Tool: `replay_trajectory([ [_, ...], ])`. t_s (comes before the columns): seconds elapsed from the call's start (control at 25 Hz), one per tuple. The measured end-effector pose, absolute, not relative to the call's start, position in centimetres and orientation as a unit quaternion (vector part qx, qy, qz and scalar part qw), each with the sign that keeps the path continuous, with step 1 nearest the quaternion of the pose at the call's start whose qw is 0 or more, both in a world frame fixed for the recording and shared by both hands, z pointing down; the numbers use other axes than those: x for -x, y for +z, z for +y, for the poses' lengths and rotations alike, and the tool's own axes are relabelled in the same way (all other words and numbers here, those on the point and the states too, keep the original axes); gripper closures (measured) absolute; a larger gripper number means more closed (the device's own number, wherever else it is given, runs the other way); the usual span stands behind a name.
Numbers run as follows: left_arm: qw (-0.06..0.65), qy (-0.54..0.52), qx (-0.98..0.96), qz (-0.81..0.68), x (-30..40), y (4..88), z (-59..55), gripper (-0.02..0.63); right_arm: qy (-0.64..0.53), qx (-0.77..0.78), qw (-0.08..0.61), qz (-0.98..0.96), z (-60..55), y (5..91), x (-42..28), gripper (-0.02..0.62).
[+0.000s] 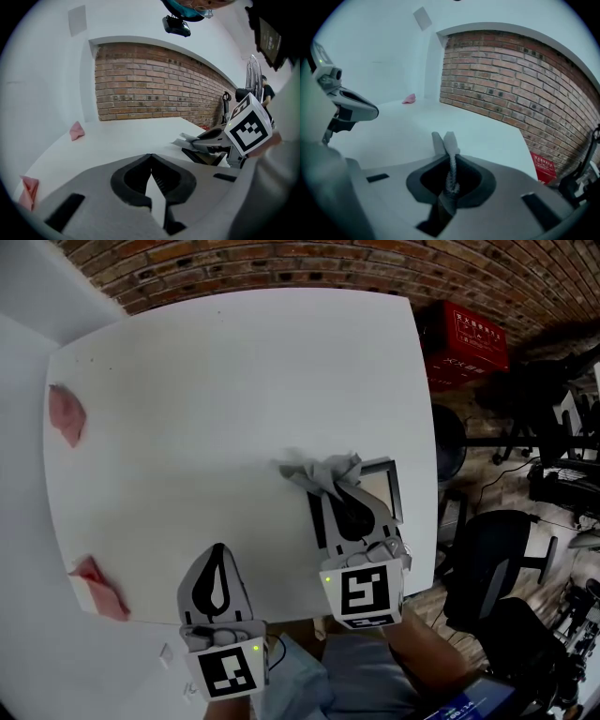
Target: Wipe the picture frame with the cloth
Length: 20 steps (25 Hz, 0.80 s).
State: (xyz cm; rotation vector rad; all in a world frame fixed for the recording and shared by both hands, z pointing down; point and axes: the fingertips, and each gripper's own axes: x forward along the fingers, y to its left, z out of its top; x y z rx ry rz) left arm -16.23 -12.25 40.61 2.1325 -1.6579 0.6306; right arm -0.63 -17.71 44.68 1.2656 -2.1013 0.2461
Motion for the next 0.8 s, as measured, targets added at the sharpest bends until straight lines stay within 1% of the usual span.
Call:
replay_trajectory([
  [0.8, 0.174, 0.231, -0.767, -0.573, 13.9, 40.8, -13.7, 0.597, 0.093, -0.507, 0.342, -0.786, -18.8, 44.9, -3.2, 0.565],
])
